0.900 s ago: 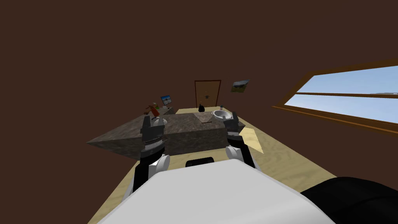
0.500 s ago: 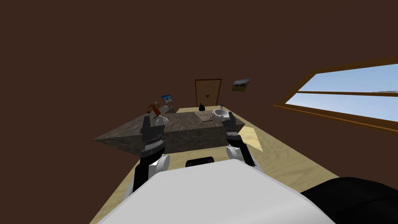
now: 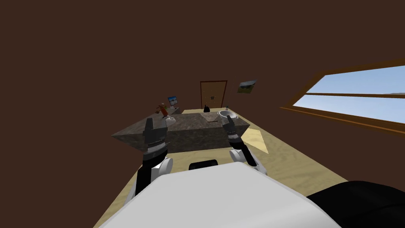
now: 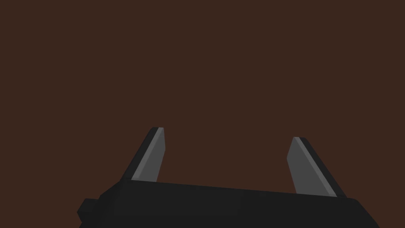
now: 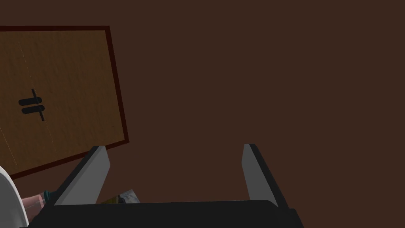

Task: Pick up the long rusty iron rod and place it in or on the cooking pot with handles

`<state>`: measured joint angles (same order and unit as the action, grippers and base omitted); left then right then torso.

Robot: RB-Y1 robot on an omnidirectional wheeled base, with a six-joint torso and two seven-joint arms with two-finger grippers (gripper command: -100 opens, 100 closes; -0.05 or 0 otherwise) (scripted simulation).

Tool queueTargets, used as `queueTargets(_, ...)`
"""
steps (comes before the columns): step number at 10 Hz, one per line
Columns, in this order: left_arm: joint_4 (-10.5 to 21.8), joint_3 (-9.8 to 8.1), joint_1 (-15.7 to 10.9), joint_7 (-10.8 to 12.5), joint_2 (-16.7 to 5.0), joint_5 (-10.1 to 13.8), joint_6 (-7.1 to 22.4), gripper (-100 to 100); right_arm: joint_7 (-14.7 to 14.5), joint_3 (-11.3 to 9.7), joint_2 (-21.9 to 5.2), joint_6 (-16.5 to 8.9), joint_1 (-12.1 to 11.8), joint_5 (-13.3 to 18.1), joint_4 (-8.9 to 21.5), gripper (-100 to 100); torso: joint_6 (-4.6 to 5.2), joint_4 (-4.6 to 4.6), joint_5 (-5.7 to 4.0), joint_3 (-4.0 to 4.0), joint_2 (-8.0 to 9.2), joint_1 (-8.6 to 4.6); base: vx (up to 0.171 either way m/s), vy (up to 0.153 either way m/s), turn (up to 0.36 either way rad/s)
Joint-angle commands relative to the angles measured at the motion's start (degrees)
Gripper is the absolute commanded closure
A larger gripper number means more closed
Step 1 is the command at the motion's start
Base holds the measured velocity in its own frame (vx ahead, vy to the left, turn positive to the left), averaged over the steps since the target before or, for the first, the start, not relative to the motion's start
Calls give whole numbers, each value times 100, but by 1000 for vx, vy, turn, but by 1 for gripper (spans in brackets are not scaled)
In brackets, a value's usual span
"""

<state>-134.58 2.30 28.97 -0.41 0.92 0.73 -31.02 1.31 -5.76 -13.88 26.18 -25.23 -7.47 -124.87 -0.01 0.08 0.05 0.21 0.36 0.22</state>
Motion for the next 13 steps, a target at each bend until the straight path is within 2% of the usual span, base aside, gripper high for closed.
queueTargets(1,0,0,0,0,0,0,0,0,-22,-64,-216,63,32,0,97,-100,0,0,0,0,0,0,-80,53,35)
queueTargets(2,0,0,1,0,0,0,0,0,-60,-163,-423,127,115,5,259,-100,2,0,0,-2,-4,-4,-67,58,79)
queueTargets(3,0,0,0,0,0,0,0,0,-60,-163,-487,127,115,5,259,-100,0,-1,0,-4,-8,-2,-43,46,33)
queueTargets(4,0,0,1,0,0,0,0,0,-100,-269,-719,195,204,19,439,-100,2,-3,-1,-9,-17,-7,-52,56,81)
queueTargets(5,0,0,1,0,0,0,0,0,-100,-269,-774,195,204,19,439,-100,0,-4,-1,-10,-17,-4,-46,52,52)
queueTargets(6,0,0,1,0,0,0,0,0,-144,-383,-995,267,297,45,635,-100,2,-3,-1,-10,-18,-5,-55,62,116)
queueTargets(7,0,0,0,0,0,0,0,0,-144,-383,-1072,267,297,45,635,-100,0,-3,0,-9,-16,-2,-45,46,42)
queueTargets(8,0,-1,1,0,0,0,0,0,-190,-505,-1297,341,392,83,847,-100,2,-3,-1,-10,-19,-7,-44,57,97)
queueTargets(9,0,0,1,0,0,0,0,0,-190,-505,-1380,341,392,83,847,-100,0,-4,-1,-11,-20,-4,-36,50,54)
queueTargets(10,0,-1,1,0,0,0,0,0,-239,-636,-1588,419,488,135,1072,-100,3,-4,-1,-12,-22,-7,-39,49,132)
queueTargets(11,0,0,1,0,0,0,0,0,-239,-636,-1694,419,488,135,1072,-100,0,-4,-1,-12,-22,-7,-30,38,67)
queueTargets(12,0,-1,1,0,0,0,0,0,-290,-777,-1882,500,582,201,1308,-100,3,-5,-2,-13,-24,-12,-26,53,134)
queueTargets(13,0,0,1,0,0,0,0,0,-290,-777,-2014,500,582,201,1308,-100,1,-5,-1,-14,-26,-7,-26,51,72)
